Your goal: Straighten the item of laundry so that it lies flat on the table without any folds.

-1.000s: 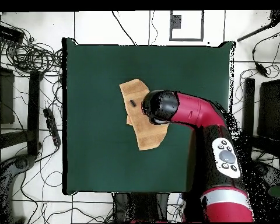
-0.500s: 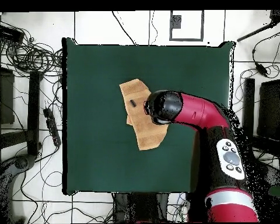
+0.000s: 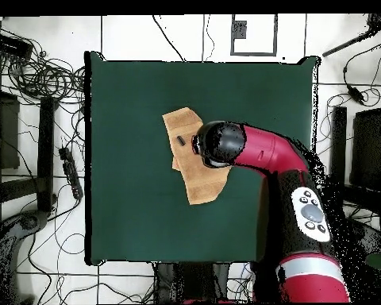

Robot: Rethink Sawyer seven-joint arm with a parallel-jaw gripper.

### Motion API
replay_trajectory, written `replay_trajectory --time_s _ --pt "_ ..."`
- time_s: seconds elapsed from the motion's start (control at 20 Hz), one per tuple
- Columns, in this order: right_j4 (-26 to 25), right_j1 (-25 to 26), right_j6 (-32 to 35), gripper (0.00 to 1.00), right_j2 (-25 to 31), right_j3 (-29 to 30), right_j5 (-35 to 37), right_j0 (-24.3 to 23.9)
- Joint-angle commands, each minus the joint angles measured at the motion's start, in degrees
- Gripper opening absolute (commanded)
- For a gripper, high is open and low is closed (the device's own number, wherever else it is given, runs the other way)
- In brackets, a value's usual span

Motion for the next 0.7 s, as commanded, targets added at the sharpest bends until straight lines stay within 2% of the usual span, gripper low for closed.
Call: replay_trajectory --time_s 0.05,0.2,0.4,0.7 --pt "1.7 2.9 8.4 1.00 6.9 6.7 -3.7 3.6" --pt "0.4 2.1 10.8 1.00 3.7 5.5 -2.4 6.9" --pt "1.0 0.9 12.8 1.00 2.0 5.2 -0.8 9.3" --pt "3.3 -2.6 12.1 1.00 3.4 11.2 -2.6 8.5"
